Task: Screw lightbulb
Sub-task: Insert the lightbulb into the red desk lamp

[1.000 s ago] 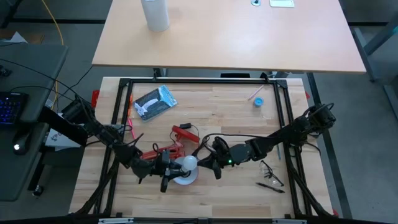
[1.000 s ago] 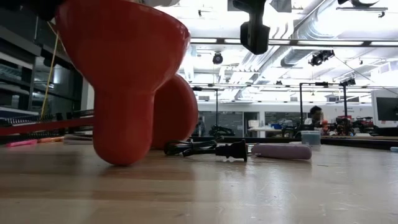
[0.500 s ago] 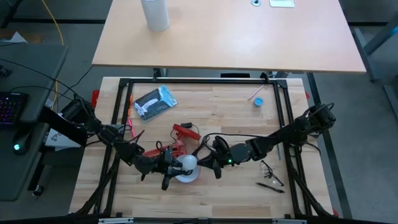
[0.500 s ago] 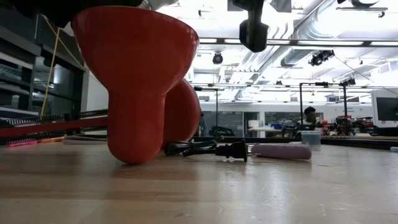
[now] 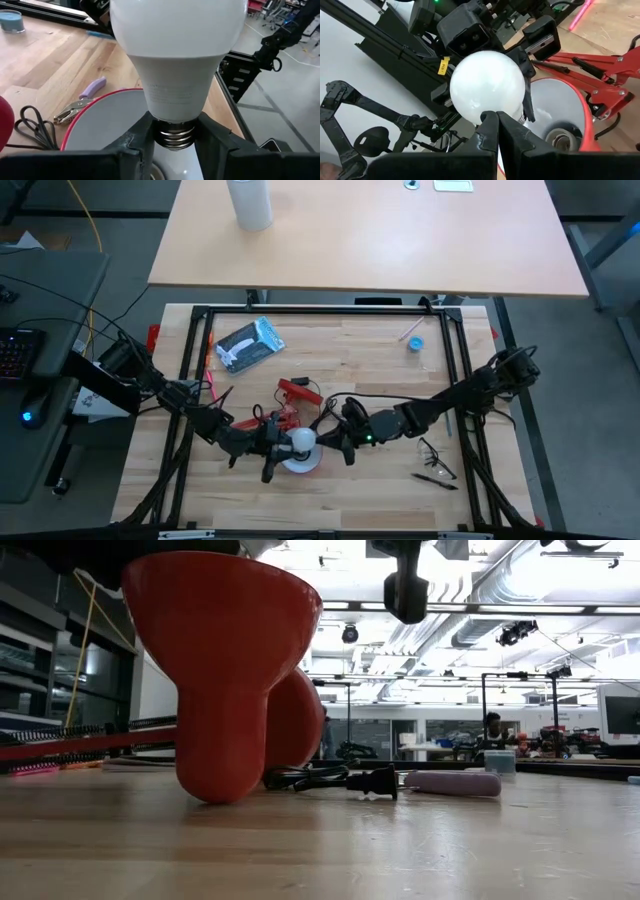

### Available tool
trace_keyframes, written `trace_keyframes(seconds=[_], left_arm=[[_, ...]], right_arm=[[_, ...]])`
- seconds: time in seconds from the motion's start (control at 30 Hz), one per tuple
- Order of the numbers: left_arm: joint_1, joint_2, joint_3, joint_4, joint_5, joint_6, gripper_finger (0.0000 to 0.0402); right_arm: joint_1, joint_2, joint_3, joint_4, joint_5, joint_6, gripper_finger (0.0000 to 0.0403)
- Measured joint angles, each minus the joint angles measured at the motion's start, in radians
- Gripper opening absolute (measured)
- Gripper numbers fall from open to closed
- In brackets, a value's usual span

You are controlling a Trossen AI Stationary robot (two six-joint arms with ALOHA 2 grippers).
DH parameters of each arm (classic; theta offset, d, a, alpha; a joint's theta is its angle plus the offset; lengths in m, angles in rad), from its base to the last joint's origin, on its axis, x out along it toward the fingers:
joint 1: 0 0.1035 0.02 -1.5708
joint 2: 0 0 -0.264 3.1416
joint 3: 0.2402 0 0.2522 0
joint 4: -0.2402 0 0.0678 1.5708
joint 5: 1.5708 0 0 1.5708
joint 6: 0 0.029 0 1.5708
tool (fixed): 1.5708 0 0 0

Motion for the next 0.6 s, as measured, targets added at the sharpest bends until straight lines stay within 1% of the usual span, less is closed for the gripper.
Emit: trace_keyframes(seconds=[0.1, 0.17, 0.27, 0.33, 0.4, 0.47, 0.6], left_arm=[[0.002, 0.001, 0.001, 0.011, -0.005, -0.003, 0.0121], [0.004, 0.001, 0.001, 0.011, -0.008, 0.002, 0.0124], [0.003, 0.001, 0.0, 0.014, -0.01, -0.009, 0.0123], [0.001, 0.001, 0.0, 0.022, -0.009, -0.016, 0.012], [-0.003, 0.001, 0.0, 0.021, -0.009, -0.015, 0.0116], [-0.007, 0.001, 0.0, 0.021, -0.006, -0.015, 0.0111], [-0.015, 0.001, -0.001, 0.017, -0.003, -0.016, 0.0107]], right_arm=[[-0.003, 0.058, 0.056, -0.011, -0.054, -0.001, 0.0], [-0.003, 0.113, 0.112, -0.056, -0.091, -0.014, 0.0], [-0.002, 0.154, 0.199, -0.077, -0.096, -0.042, 0.0], [-0.002, 0.155, 0.239, -0.107, -0.097, -0.074, 0.0], [-0.002, 0.152, 0.261, -0.186, -0.097, -0.097, 0.0], [-0.002, 0.142, 0.267, -0.247, -0.098, -0.119, 0.0], [0.004, 0.092, 0.273, -0.291, -0.126, -0.125, 0.0]])
